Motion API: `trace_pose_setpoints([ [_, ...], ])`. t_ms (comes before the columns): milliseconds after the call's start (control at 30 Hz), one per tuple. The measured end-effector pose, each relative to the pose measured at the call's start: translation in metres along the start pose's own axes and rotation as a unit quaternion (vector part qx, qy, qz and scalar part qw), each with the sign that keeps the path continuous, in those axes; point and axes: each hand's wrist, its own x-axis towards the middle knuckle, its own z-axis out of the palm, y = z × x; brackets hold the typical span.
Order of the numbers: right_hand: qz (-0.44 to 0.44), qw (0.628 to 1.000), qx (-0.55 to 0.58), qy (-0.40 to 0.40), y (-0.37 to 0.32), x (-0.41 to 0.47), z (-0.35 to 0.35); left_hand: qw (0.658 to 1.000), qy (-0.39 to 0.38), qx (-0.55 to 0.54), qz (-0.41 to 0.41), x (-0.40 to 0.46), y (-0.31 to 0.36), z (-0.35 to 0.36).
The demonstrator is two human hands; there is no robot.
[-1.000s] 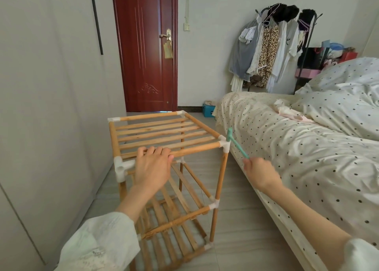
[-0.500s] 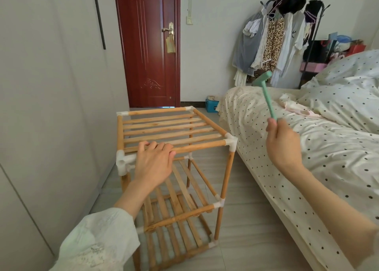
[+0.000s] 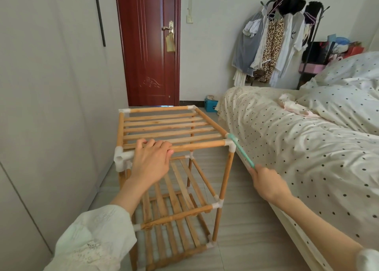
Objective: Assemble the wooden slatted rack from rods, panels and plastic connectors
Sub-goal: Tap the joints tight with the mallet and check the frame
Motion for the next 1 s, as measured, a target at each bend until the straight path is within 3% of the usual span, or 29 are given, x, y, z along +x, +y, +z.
trace_pose_setpoints([
  [33,-0.018,1.0,0.012,0.008,0.0,0.002,-0.002,1.0,0.001,-0.001,0.0,0.0,0.0,0.001],
  [200,-0.068,0.949,0.219,0.217,-0.016,0.009,-0.027,1.0,0.0,0.002,0.004,0.0,0.002,0.0],
  [233,-0.056,0.955,0.215,0.196,-0.017,0.009,-0.022,1.0,0.005,0.001,0.007,0.0,0.002,0.0],
  [333,-0.004,0.993,0.119,0.016,-0.009,0.013,0.003,1.0,0.003,-0.005,0.024,-0.004,0.0,-0.003],
  [367,0.004,0.993,0.118,-0.001,-0.006,0.013,0.008,0.999,-0.009,-0.014,0.032,-0.005,-0.001,-0.004],
  [500,-0.026,0.984,0.173,0.031,-0.009,0.003,0.008,0.99,-0.068,-0.115,0.032,0.001,-0.01,-0.009],
  [567,-0.053,0.985,0.165,0.016,-0.01,-0.007,0.013,0.973,-0.078,-0.217,0.014,-0.001,-0.016,-0.012],
  [633,-0.069,0.985,0.159,0.012,-0.012,-0.015,0.02,0.966,-0.042,-0.257,0.007,-0.009,-0.024,-0.015],
  [700,-0.074,0.982,0.176,0.008,-0.011,-0.02,0.029,0.977,0.053,-0.205,0.001,-0.024,-0.032,-0.017],
  [767,-0.081,0.976,0.202,0.0,-0.01,-0.025,0.039,0.97,0.132,-0.197,-0.063,-0.043,-0.04,-0.021],
  [833,-0.088,0.973,0.212,-0.026,-0.01,-0.032,0.049,0.939,0.138,-0.262,-0.178,-0.063,-0.047,-0.02],
  [933,-0.104,0.97,0.21,-0.058,-0.01,-0.04,0.064,0.853,0.032,-0.407,-0.325,-0.084,-0.051,-0.008],
  [1000,-0.111,0.969,0.21,-0.07,-0.01,-0.043,0.073,0.837,-0.047,-0.429,-0.337,-0.094,-0.052,0.005],
])
